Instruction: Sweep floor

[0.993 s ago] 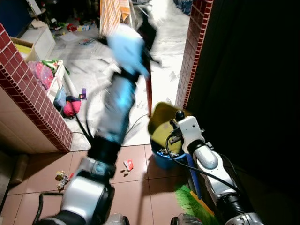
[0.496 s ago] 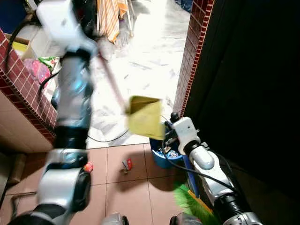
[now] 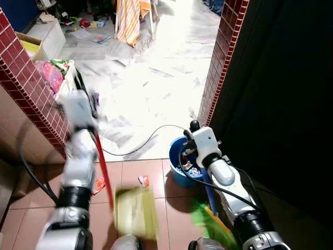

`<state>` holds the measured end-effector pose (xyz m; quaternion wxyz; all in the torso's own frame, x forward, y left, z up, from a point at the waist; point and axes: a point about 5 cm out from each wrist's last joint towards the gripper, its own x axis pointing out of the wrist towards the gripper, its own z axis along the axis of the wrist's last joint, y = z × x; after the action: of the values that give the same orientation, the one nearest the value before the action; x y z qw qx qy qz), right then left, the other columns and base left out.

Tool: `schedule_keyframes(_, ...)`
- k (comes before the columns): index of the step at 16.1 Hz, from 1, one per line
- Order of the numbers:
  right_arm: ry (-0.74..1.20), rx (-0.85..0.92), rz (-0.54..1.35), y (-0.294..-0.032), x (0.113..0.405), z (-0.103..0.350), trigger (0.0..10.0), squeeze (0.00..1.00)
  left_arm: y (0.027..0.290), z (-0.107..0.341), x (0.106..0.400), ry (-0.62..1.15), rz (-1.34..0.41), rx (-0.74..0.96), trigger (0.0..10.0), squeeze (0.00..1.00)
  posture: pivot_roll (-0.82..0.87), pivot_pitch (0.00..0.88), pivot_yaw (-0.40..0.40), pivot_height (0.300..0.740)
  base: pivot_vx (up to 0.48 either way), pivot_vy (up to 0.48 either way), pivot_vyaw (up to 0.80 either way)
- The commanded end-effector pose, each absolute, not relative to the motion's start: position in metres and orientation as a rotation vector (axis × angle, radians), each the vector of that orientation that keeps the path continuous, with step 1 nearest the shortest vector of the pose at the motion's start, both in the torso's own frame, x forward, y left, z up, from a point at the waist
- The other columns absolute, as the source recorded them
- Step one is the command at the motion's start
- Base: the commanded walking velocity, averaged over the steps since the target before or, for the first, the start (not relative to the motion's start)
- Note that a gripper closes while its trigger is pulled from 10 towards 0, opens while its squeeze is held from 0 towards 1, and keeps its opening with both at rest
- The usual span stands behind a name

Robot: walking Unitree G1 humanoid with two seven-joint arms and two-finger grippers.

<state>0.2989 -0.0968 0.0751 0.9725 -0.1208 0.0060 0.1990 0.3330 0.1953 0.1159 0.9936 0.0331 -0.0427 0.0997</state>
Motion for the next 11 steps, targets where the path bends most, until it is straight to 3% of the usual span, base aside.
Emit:
schedule_keyframes(1, -0.036, -0.224, 0.431, -0.092, 0.303, 0.084, 10.0, 0.00, 0.196, 0.123, 0.334, -0.135, 0.204, 0.083, 10.0, 0.00, -0.04, 0.000, 0.036, 0.740, 0.000, 0.000, 0.00)
schedule_keyframes(4, -0.122, -0.086, 0.394, -0.090, 0.309, 0.103, 10.0, 0.00, 0.189, 0.094, 0.323, -0.042, 0.236, 0.017, 10.0, 0.00, -0.04, 0.000, 0.046, 0.740, 0.000, 0.000, 0.00)
schedule_keyframes(7, -0.132, -0.106, 0.357, -0.093, 0.314, 0.107, 10.0, 0.00, 0.173, 0.089, 0.327, 0.001, 0.205, 0.001, 10.0, 0.00, -0.04, 0.000, 0.046, 0.740, 0.000, 0.000, 0.00)
schedule_keyframes(9, -0.121, -0.112, 0.342, -0.097, 0.316, 0.105, 10.0, 0.00, 0.166, 0.086, 0.326, 0.010, 0.187, -0.038, 10.0, 0.00, -0.04, 0.000, 0.043, 0.740, 0.000, 0.000, 0.80)
schedule_keyframes(11, -0.119, -0.091, 0.337, -0.097, 0.317, 0.105, 10.0, 0.00, 0.167, 0.086, 0.327, 0.017, 0.195, -0.053, 10.0, 0.00, -0.04, 0.000, 0.043, 0.740, 0.000, 0.000, 0.00)
